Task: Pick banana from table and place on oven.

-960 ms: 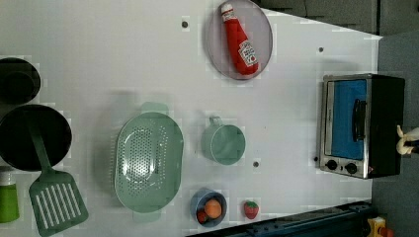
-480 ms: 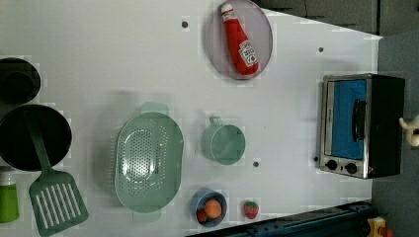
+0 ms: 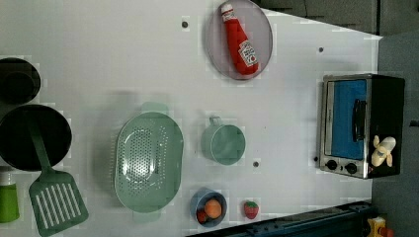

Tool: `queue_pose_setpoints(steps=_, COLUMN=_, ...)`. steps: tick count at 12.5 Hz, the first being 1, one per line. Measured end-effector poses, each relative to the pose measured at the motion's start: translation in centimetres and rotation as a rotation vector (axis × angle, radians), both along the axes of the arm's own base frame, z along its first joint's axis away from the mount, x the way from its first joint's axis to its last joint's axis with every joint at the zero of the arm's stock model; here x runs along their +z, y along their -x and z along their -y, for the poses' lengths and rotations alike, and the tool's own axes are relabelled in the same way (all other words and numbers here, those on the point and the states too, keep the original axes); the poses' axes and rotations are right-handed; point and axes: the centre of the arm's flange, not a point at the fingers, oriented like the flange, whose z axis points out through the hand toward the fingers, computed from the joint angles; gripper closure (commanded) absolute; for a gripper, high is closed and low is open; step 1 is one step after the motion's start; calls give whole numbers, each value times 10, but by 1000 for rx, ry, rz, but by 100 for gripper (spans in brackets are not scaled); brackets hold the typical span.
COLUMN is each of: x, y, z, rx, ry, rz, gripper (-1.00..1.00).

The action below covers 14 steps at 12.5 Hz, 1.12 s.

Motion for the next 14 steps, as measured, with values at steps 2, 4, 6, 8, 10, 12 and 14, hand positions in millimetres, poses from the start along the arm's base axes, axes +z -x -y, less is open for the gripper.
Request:
queue_pose_setpoints(steps=2, x=22, y=-7, z=-17, rx=34, ry=-21, rz=-37, gripper=-100)
queue_pose_setpoints(steps=4, x=57, y=-6, z=-55, rx=19, ry=-99, rz=-60, gripper=-100)
queue_pose_setpoints(steps=6, x=101, y=-3, z=-100, rx=-59, ry=-144, rz=-53, gripper=-100)
queue_pose_setpoints(steps=8, x=153, y=-4, z=-155, rx=-142, ry=-150, rz=14, gripper=-100)
queue_pose_setpoints(steps=10, x=192, y=-9, z=-222, rx=-194, ry=-153, rz=93, gripper=-100)
queue_pose_setpoints(steps=12, x=215, y=-16, z=-287, rx=-236, ry=-133, rz=135, gripper=-100)
queue_pose_setpoints(steps=14, x=206, y=-12, z=-333, rx=-321, ry=-122, rz=88, gripper=-100)
